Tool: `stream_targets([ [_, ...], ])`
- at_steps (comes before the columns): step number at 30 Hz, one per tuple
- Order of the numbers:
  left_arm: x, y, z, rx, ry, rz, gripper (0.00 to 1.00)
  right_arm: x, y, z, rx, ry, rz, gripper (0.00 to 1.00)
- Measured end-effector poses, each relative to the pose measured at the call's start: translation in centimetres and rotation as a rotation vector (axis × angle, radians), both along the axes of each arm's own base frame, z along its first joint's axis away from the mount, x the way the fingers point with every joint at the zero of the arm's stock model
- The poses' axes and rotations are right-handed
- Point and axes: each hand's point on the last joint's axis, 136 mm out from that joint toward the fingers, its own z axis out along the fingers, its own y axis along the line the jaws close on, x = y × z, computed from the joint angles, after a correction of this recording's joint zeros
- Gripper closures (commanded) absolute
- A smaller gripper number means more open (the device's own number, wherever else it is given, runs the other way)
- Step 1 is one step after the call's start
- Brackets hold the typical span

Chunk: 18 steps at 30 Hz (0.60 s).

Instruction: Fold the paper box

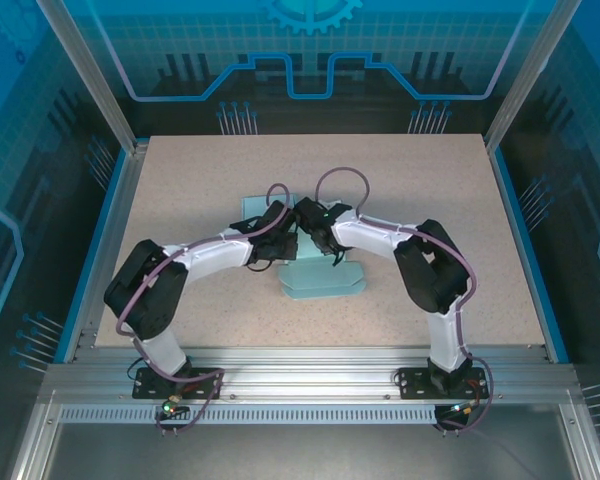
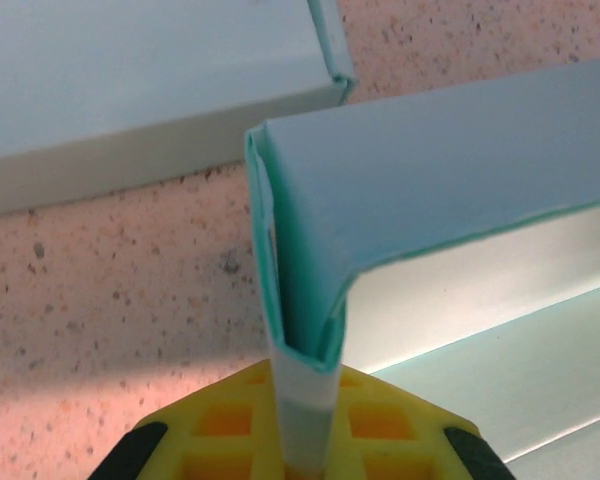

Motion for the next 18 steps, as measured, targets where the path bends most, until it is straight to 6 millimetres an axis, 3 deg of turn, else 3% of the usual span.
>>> stream_targets([
  [8,-4.7,0.4,1.0,0.035,0.116,-0.04,1.0,-5.2,1.3,-0.1,0.104,0.152,0.07,0.91],
  [12,-6.5,0.9,0.2,0.041,0.162,-0.035,0.96,-7.2,1.9,-1.0,0.138,0.211,0.095,0.88],
  [18,-6.2,0.9,-0.7,0.039,0.177,-0.018,0.88,-7.0,2.2,-1.5,0.154,0.239,0.09,0.86],
])
